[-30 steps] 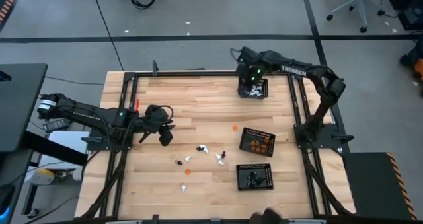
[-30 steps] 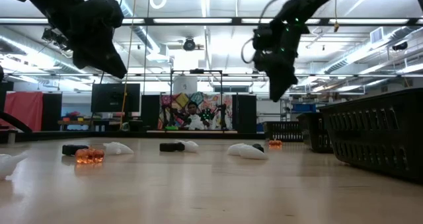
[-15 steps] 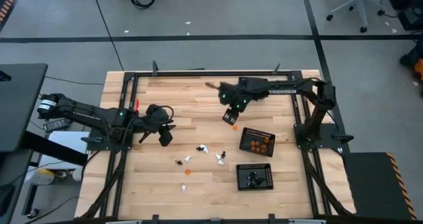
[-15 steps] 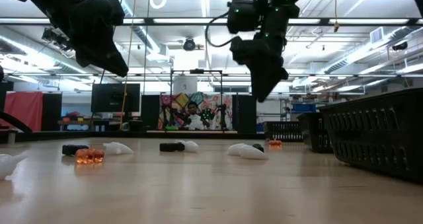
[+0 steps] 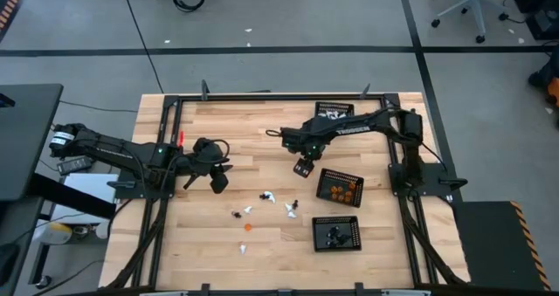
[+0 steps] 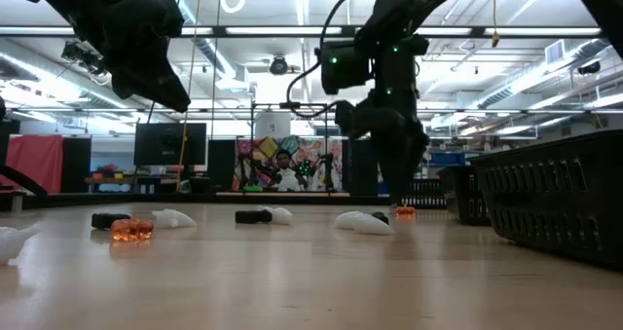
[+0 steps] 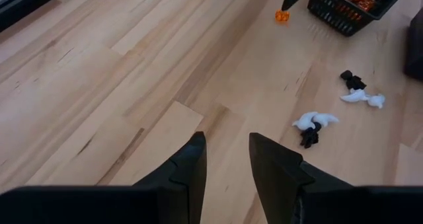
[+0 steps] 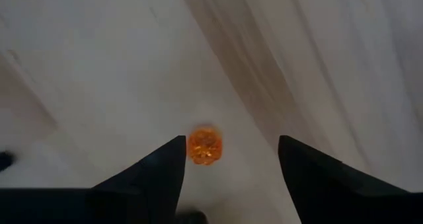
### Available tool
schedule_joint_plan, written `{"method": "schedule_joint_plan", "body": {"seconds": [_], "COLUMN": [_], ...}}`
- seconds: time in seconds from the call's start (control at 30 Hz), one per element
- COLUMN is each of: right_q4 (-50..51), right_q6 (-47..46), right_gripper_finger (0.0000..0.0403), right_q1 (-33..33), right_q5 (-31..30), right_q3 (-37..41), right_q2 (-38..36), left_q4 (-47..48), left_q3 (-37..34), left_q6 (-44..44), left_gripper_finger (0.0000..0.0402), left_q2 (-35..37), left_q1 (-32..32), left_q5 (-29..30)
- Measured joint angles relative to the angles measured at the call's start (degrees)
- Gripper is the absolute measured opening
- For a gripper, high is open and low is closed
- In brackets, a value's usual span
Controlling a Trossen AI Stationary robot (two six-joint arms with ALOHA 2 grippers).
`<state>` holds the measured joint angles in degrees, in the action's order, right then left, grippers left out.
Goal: Sort Halloween decoration
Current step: Put the orange pumpkin toy into the center black bin
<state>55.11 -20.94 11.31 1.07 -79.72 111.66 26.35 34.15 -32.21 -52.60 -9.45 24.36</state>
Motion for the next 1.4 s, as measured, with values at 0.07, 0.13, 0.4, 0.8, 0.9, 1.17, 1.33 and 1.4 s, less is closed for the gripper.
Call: {"method": "schedule_joint_plan", "body": {"seconds": [0.07, 0.13, 0.4, 0.8, 0.9, 1.17, 1.33, 1.4], "right_q4": [-0.01, 0.28, 1.21, -2.09, -3.54, -5.12, -5.17, -5.11], "right_q6": [0.37, 0.46, 1.02, -0.29, -0.32, -1.84, -2.68, -3.52], "right_gripper_finger": [0.0244, 0.0242, 0.0233, 0.0201, 0.0190, 0.0178, 0.0178, 0.0177], "right_q1": [-0.04, -0.02, -1.76, -4.63, -5.27, -5.29, -5.18, -5.18], "right_q5": [0.02, 0.25, 2.68, 1.63, 1.20, 0.41, 0.45, 0.52], "right_q3": [0.00, 0.00, 0.08, 4.14, 5.01, 5.16, 4.86, 4.53], "right_q2": [0.92, 1.79, 3.62, 3.08, 3.03, 3.11, 3.22, 3.32], "left_q4": [-0.02, -0.01, 0.01, 0.04, 0.04, 0.03, -0.15, -0.99], "left_q3": [0.01, 0.01, 0.00, 0.01, 0.02, 0.02, 0.02, 0.02], "left_q6": [0.02, 0.01, -0.04, -0.10, -0.09, -0.11, -0.13, -0.15], "left_gripper_finger": [0.0123, 0.0123, 0.0123, 0.0123, 0.0123, 0.0123, 0.0123, 0.0123], "left_q2": [0.00, 0.00, -0.01, 0.00, 0.00, 0.00, 0.00, -0.01], "left_q1": [0.01, 0.00, 0.00, 0.00, 0.02, 0.02, 0.00, 0.02], "left_q5": [0.00, 0.00, 0.00, 0.00, 0.00, 0.00, 0.00, 0.00]}}
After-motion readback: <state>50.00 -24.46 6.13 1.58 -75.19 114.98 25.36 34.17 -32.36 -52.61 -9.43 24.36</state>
